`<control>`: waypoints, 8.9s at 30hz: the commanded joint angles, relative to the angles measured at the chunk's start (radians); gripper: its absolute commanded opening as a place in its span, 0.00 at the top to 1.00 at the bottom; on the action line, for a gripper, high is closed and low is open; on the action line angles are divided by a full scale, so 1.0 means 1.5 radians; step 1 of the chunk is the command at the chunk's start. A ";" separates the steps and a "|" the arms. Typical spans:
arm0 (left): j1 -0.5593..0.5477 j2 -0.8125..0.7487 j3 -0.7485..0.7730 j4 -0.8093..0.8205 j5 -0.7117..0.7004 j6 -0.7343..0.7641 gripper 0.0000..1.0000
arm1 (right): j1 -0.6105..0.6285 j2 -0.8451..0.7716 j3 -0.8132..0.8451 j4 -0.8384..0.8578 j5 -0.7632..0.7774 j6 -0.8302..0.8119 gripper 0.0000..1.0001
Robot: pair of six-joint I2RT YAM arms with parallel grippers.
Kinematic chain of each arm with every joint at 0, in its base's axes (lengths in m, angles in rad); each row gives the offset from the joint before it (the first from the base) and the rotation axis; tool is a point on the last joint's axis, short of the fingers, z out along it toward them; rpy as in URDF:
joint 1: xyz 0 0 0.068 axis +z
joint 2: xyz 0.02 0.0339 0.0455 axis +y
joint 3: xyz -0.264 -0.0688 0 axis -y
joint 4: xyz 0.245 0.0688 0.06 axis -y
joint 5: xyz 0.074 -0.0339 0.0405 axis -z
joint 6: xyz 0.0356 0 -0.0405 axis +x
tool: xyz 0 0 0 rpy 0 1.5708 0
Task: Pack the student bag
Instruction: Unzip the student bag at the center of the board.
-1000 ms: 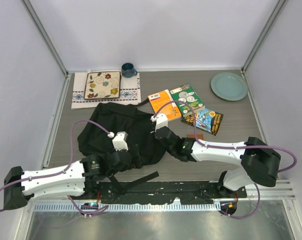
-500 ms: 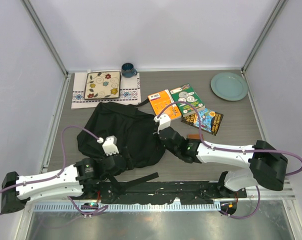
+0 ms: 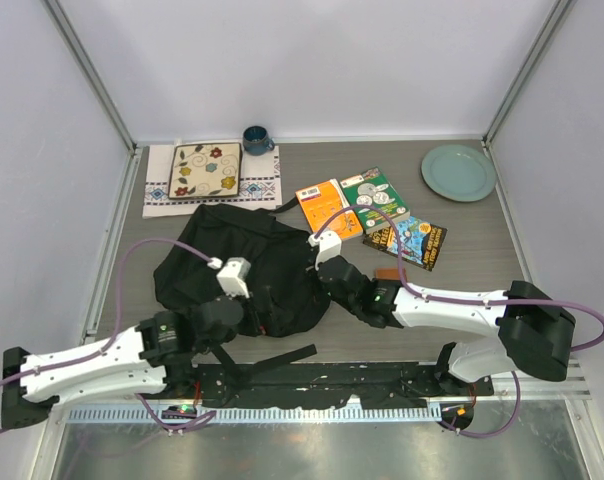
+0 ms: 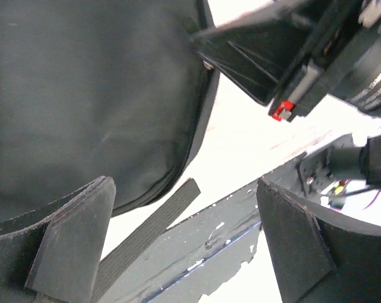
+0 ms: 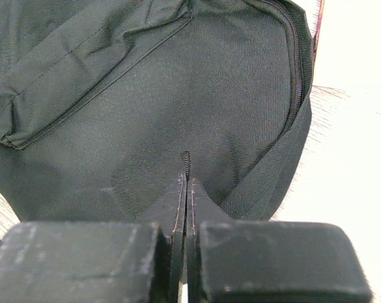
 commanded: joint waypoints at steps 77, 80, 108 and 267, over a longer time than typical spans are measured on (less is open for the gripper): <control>-0.226 0.161 -0.118 0.422 -0.261 0.166 0.01 | -0.115 -0.069 -0.038 0.098 -0.173 0.000 0.99; -0.209 0.214 -0.103 0.458 -0.252 0.172 0.00 | -0.115 -0.070 -0.036 0.095 -0.173 -0.004 0.99; -0.056 0.435 -0.082 0.637 -0.032 0.161 1.00 | -0.115 -0.048 0.010 0.062 -0.151 -0.040 1.00; 0.288 0.642 0.291 0.162 0.222 0.110 1.00 | -0.178 -0.135 -0.148 -0.056 -0.256 0.259 0.98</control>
